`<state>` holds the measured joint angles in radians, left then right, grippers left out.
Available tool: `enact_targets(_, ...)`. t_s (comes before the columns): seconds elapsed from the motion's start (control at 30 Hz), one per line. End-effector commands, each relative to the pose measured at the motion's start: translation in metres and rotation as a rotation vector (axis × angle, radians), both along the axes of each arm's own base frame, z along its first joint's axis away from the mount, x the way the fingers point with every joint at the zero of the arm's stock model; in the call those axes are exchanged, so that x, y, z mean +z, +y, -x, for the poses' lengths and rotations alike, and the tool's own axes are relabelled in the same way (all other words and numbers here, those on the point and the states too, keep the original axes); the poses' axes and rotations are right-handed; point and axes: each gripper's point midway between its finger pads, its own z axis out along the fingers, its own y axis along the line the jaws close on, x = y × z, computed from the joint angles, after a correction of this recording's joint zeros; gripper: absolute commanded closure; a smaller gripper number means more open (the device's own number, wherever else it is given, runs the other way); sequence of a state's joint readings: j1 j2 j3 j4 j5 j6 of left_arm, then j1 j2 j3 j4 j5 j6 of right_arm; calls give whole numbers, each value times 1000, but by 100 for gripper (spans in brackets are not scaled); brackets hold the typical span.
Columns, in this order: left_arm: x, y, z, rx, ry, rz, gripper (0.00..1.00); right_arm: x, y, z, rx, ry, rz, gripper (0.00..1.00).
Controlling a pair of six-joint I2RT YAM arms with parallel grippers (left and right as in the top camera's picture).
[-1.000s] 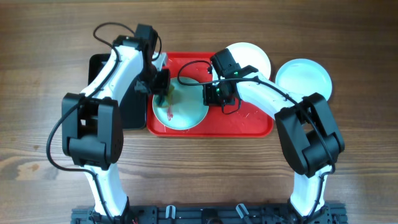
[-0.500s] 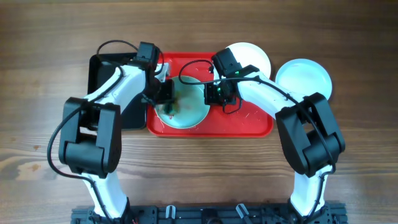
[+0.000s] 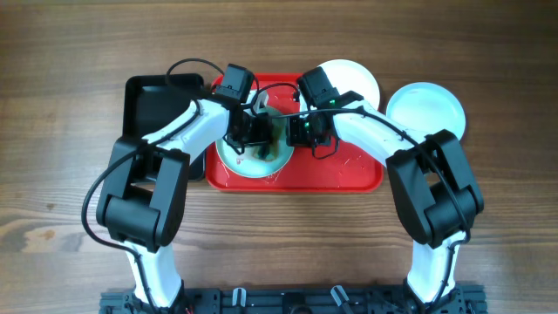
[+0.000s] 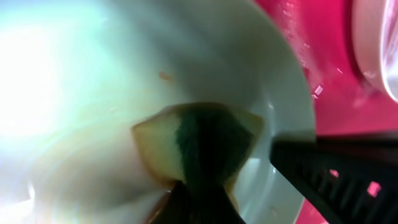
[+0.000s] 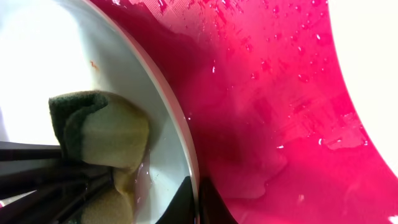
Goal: Clean dirty plates on tray and stack at the side
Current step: 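Scrub the light-blue plate with the sponge while right gripper holds rim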
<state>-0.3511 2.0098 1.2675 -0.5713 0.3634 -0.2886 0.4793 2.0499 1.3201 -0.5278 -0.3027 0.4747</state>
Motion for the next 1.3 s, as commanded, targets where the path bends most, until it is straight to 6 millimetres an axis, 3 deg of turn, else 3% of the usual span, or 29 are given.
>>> enact_targets(0.0,-45,86,1,278,41,-411,96,-13,5,8,10,43,3,96)
enact_targets(0.1,-44,108,17,300,99,-506,96,-13,5,7,9,43,2,96)
enact_targets(0.23,-32,115,31,286,157,-540,96,-12,5,7,9,40,1,96)
enact_targets(0.53,-14,142,24,306,80,-689,96,-12,5,7,9,41,1,96)
enact_targets(0.67,-14,140,33,281,103,-707,96,-13,4,7,-6,45,3,96)
enact_targets(0.83,-16,112,54,115,154,-669,96,-13,4,6,-6,44,3,96)
enact_targets(1.03,-18,35,88,-210,232,-361,96,-13,4,6,-8,42,5,96)
enact_targets(1.13,-13,7,100,-301,252,-222,96,-13,4,6,-8,42,5,96)
enact_targets(1.27,-14,2,93,-301,221,-202,96,-13,4,6,-7,43,5,96)
